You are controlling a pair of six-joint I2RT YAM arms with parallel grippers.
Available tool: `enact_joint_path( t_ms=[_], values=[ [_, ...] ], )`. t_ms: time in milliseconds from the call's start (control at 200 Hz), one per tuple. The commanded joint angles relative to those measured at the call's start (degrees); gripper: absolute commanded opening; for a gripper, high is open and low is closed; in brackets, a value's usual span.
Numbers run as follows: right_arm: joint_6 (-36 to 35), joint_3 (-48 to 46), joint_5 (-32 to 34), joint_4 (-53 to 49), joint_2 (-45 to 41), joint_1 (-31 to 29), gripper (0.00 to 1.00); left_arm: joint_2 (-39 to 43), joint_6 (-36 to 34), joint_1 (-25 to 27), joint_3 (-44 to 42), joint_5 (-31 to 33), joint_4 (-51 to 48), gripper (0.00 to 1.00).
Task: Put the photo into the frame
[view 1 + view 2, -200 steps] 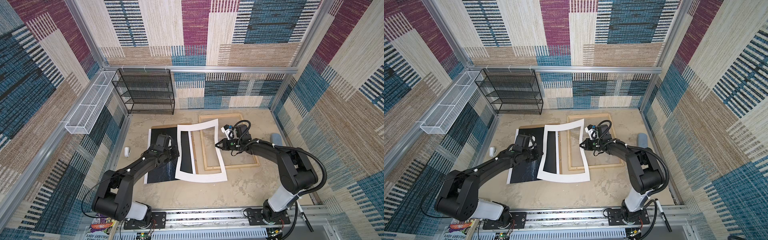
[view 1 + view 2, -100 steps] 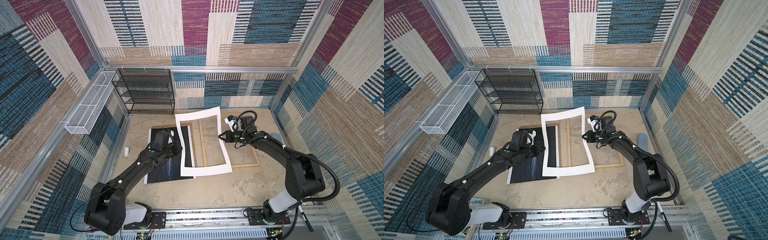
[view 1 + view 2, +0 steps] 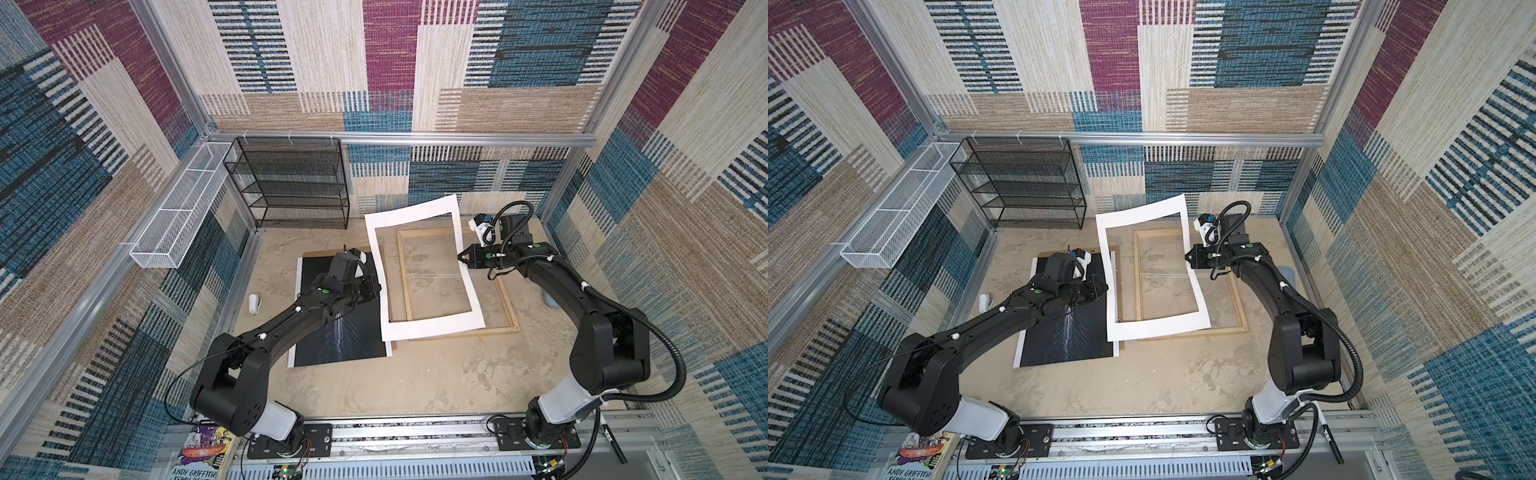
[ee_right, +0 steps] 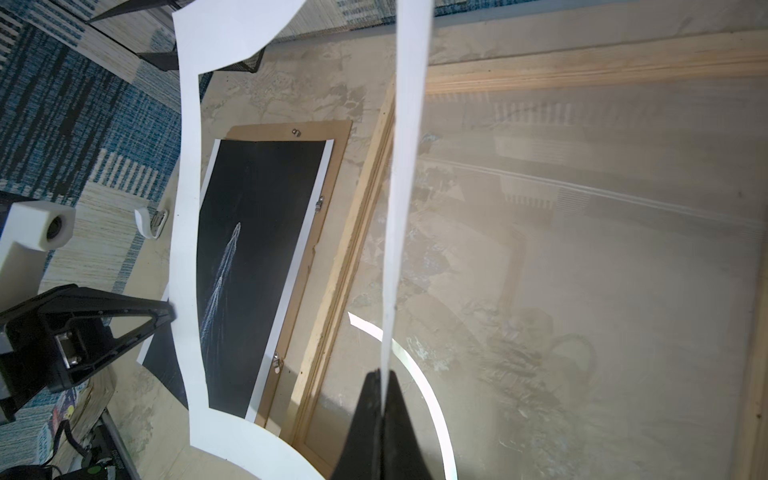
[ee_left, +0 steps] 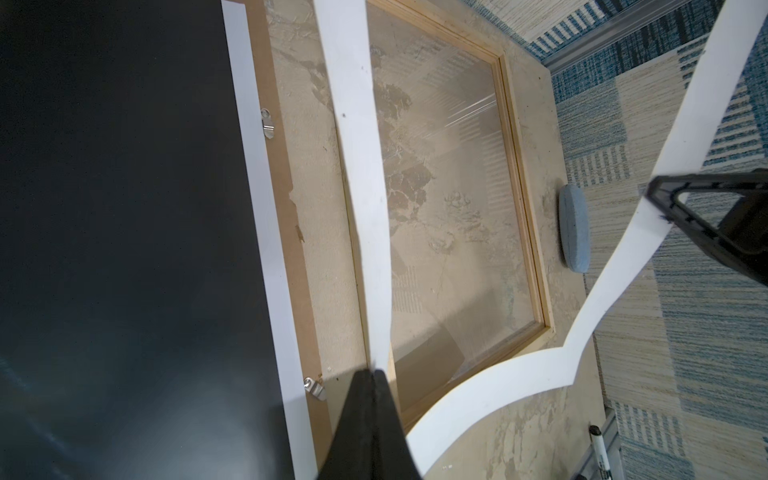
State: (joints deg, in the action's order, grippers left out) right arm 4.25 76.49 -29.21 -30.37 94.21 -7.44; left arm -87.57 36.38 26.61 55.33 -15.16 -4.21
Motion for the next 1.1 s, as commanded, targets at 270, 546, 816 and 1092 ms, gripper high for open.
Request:
enact_joint_path(
  t_ms=[270,546,816,1092],
  values=[
    [-6.0,10.5,9.5,-10.5,7.5,6.2,0.0,-11.1,3.9,4.1,7.1,0.7,9.1,0.0],
    [-8.0,14.9,10.5,-13.2,11.3,9.2,0.0,-20.3,5.8,4.7,12.5,-1.1,12.3,0.0],
    [-9.0,16.9,11.8,-14.2,13.9,10.3,0.0,-25.5,7.3,4.7,15.5,-3.7,14.0,0.0],
    [-10.5,18.5,12.7,-16.2,16.2,10.6,0.0,-26.6,8.1,4.9,15.2,-4.2,14.6,0.0]
  ],
)
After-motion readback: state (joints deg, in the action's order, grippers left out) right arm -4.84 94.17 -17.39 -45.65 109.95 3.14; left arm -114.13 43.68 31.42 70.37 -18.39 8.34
